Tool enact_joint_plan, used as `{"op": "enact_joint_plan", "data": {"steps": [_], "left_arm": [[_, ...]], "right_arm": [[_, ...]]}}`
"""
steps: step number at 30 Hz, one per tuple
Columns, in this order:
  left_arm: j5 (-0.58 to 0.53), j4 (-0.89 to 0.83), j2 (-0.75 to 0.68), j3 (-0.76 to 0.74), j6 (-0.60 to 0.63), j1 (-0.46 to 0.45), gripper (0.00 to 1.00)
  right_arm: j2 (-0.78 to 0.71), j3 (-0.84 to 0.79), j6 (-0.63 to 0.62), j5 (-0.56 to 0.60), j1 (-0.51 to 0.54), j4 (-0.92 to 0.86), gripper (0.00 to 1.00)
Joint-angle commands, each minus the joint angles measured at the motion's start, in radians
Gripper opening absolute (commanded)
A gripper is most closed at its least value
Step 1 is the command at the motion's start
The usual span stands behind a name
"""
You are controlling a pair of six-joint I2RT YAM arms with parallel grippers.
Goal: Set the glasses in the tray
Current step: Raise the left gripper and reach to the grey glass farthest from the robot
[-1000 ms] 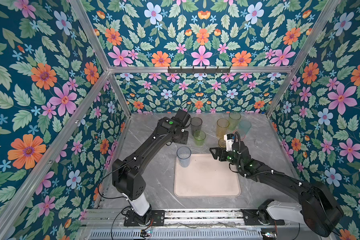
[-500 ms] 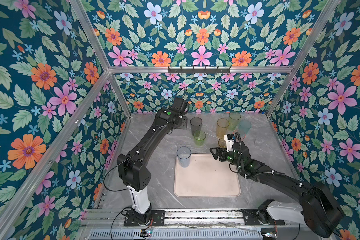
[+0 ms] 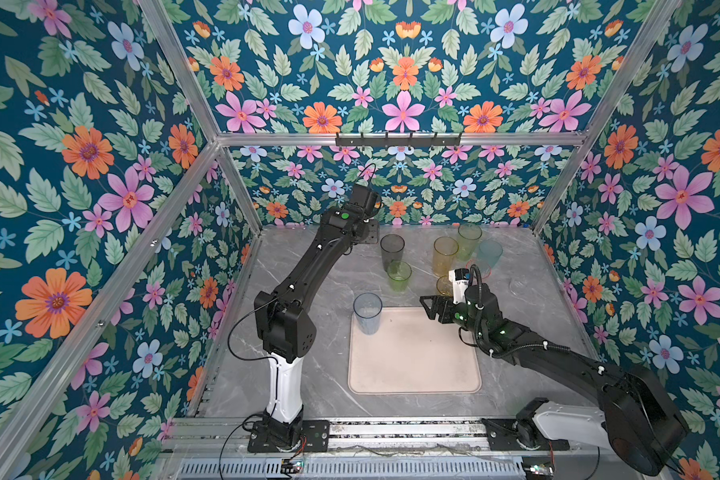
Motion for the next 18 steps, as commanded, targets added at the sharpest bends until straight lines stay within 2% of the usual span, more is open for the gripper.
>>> {"op": "enact_joint_plan", "data": {"steps": [1, 9, 13, 18], "left_arm": [[0.015, 0.038, 0.029, 0.025, 0.009, 0.007, 0.68], [0.020, 0.118, 0.096, 0.029, 0.010, 0.020, 0.68], [-0.004, 0.115, 0.145, 0.061, -0.004, 0.019, 0.68], [0.022, 0.118, 0.196, 0.105, -0.010, 0.018, 0.68]], "right_arm": [[-0.010, -0.006, 0.010, 0.002, 0.001, 0.033, 0.88], [-0.009, -0.009, 0.012, 0.001, 0.000, 0.038, 0.88], [-0.009, -0.009, 0.012, 0.002, 0.001, 0.039, 0.88], [-0.012, -0.014, 0.015, 0.004, 0.001, 0.041, 0.88]]}}
